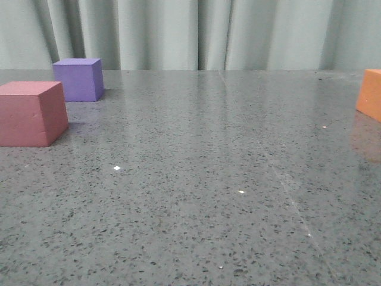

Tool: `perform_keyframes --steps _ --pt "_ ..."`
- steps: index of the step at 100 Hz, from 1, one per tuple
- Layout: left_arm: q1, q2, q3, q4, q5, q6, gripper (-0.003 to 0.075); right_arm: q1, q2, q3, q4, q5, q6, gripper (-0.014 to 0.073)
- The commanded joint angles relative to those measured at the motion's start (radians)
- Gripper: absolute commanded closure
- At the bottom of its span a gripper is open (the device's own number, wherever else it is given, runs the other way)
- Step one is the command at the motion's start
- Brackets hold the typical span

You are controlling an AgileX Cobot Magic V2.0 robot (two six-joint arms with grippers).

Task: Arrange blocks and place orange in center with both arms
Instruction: 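Move the right gripper toward the orange cube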

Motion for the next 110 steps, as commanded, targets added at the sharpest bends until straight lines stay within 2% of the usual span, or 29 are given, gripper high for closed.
perform_keyframes --steps 1,71,90,97,110 --pt "0.001 -0.032 0.055 -0.008 -0.072 -0.004 0.0739 -0.003 -0.001 -0.015 -0.002 -0.079 -0.009 0.0661" --pt "0.001 -0.032 0.055 -0.008 -0.072 -0.004 0.0739 -0.003 -0.001 -0.015 -0.002 -0.08 -0.009 0.0661" --pt "0.001 -0.032 0.055 -0.008 -0.072 -0.004 0.0739 -0.003 0.0 -0.026 -0.002 -0.193 -0.007 0.0661" --pt "0.001 -0.032 0.055 -0.008 -0.072 -0.004 0.0739 -0.003 0.009 -0.073 -0.002 -0.129 -0.007 0.0661" --pt "0.001 -0.032 0.055 -0.008 -0.072 -0.004 0.0739 -0.003 0.094 -0.233 -0.002 0.094 -0.007 0.0661"
